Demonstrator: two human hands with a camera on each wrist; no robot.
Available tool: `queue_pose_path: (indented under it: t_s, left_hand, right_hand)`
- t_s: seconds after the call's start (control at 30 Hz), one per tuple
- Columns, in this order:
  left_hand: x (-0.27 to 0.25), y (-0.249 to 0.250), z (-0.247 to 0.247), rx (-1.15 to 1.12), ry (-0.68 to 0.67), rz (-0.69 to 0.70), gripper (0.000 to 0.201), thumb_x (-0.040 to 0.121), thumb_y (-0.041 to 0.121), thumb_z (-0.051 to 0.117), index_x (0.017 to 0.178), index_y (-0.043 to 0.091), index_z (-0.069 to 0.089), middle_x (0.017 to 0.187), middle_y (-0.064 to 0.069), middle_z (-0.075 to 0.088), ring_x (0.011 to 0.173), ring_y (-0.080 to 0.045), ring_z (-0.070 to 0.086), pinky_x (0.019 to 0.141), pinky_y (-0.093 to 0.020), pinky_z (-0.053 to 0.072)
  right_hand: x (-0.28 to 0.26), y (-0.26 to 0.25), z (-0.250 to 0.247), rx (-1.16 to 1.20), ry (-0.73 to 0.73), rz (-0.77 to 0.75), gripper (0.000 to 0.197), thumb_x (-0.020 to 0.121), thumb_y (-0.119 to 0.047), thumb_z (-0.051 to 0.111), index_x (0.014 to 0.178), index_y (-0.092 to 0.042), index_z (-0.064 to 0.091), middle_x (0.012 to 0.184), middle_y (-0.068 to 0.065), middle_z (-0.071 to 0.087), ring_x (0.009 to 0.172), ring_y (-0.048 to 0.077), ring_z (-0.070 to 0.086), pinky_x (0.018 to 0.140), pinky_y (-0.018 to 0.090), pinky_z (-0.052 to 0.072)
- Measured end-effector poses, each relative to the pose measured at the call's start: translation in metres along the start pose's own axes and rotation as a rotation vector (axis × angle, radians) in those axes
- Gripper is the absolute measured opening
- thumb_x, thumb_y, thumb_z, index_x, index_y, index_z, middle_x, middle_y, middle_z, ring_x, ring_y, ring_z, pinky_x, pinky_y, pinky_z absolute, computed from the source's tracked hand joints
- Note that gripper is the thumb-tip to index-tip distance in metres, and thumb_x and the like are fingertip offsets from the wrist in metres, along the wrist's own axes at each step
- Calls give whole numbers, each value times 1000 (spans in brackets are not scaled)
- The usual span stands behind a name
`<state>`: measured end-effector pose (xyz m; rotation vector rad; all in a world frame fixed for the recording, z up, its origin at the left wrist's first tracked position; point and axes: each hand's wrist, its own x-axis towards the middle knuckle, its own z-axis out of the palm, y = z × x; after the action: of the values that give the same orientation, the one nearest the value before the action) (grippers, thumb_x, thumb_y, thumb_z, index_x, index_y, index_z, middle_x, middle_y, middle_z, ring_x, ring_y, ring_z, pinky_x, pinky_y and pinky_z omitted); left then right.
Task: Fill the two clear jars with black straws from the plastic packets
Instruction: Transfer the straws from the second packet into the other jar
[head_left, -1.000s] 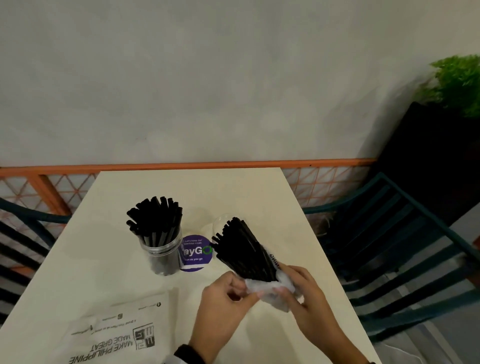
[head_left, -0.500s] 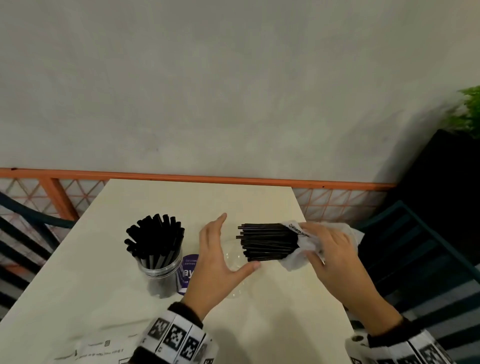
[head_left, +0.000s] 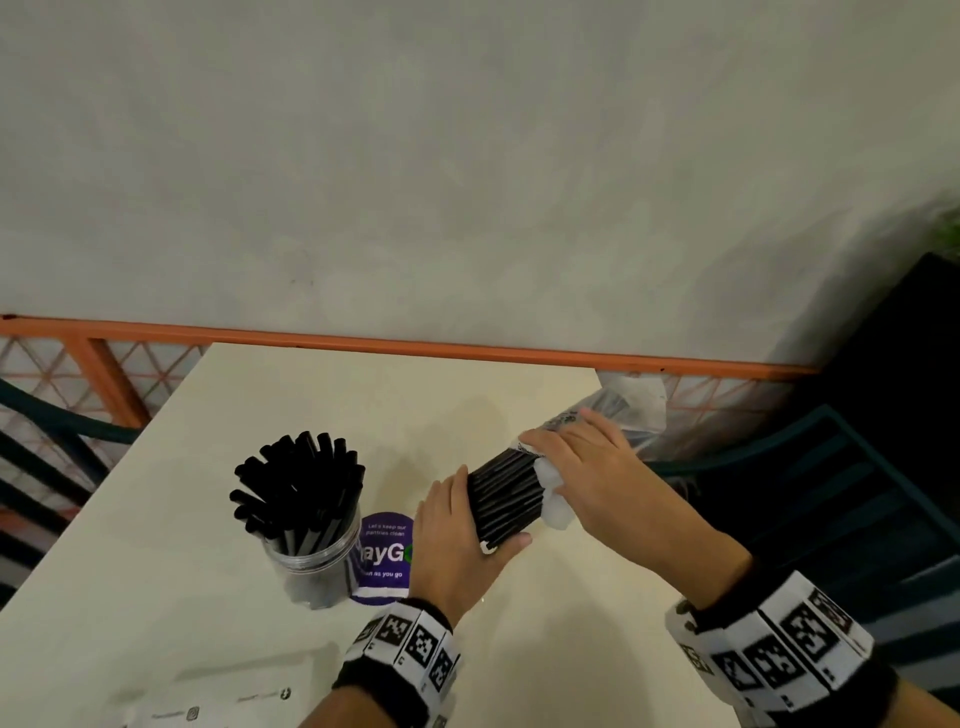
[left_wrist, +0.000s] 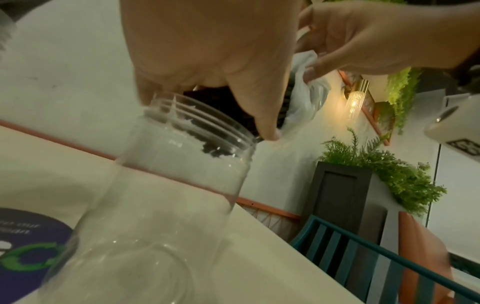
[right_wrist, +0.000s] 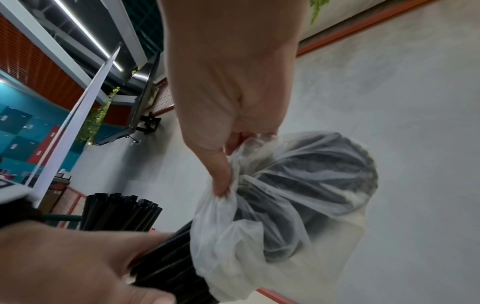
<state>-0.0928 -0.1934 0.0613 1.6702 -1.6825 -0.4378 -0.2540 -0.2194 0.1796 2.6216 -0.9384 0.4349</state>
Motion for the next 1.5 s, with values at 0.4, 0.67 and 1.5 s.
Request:
queue_pose_path:
  t_s: [0.4,0.67,1.5]
  left_hand:
    - [-3,-13,12,59,-192,-26,97,80,75,20,128,-6,43,124,-22,54,111,-33,55,90,-42,51]
    - [-6,0,-33,-410,-246,81,71,77,54,39,114,-3,61,111,22,67,103,10,55,89,-1,36]
    - [-13,22,-108,-155,305,81,11,81,16,67,89,9,69,100,0,54,89,-7,51,79,-9,37]
  right_hand:
    - [21,-28,-4,-146,-137,-234,25,81,-24,60,106,-20,60,90,-2,70,89,18,64,103,46,40]
    - [15,-60,25,-377,-174,-402,18,82,-14,53,92,-22,66,106,-1,69,115,20,57,109,51,28]
    - [-28,-43,13,376,524,587,22,81,-19,50,88,-6,66,88,9,65,87,15,51,81,19,40]
